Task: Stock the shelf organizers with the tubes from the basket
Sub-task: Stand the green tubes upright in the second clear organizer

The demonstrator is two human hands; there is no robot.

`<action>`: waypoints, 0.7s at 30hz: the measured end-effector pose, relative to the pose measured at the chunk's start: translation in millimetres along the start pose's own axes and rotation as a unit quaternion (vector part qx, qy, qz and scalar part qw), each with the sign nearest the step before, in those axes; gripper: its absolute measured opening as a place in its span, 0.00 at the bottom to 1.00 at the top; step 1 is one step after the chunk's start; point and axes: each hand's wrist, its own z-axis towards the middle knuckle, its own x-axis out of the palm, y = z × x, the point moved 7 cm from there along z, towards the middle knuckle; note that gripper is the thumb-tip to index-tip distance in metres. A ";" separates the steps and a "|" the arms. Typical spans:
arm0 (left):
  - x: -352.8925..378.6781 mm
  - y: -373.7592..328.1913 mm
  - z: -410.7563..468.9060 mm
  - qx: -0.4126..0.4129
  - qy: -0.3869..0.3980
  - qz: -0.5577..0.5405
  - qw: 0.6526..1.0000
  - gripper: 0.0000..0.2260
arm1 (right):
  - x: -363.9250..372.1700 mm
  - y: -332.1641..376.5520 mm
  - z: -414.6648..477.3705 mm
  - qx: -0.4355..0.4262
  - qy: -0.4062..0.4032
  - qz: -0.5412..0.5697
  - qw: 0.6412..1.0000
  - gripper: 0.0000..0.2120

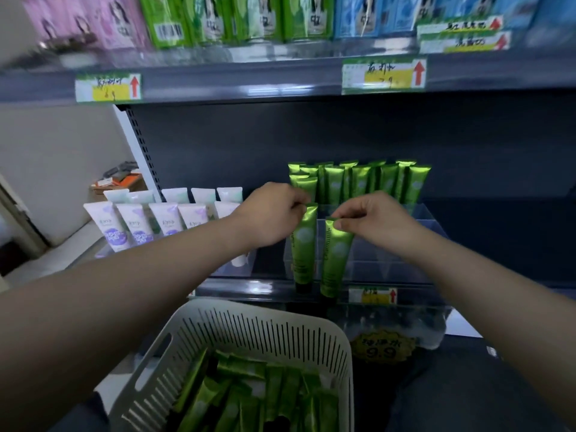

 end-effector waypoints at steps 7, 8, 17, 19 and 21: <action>-2.9 -15.8 41.6 0.019 -0.018 0.016 1.000 0.12 | -32.5 10.9 24.8 -0.026 -0.046 -0.012 0.999 0.05; -4.2 -17.3 47.6 0.022 -0.025 0.021 0.999 0.12 | -35.9 11.6 28.4 -0.027 -0.051 -0.014 0.998 0.04; -5.5 -7.0 93.6 0.033 -0.056 0.023 0.998 0.11 | -63.7 4.2 63.6 -0.037 -0.108 -0.031 0.993 0.03; -4.1 -2.7 103.7 0.035 -0.064 0.026 0.997 0.11 | -65.8 0.3 72.2 -0.038 -0.115 -0.038 0.992 0.03; -3.1 2.3 114.1 0.032 -0.073 0.029 0.996 0.12 | -66.9 -4.1 81.2 -0.042 -0.119 -0.037 0.991 0.03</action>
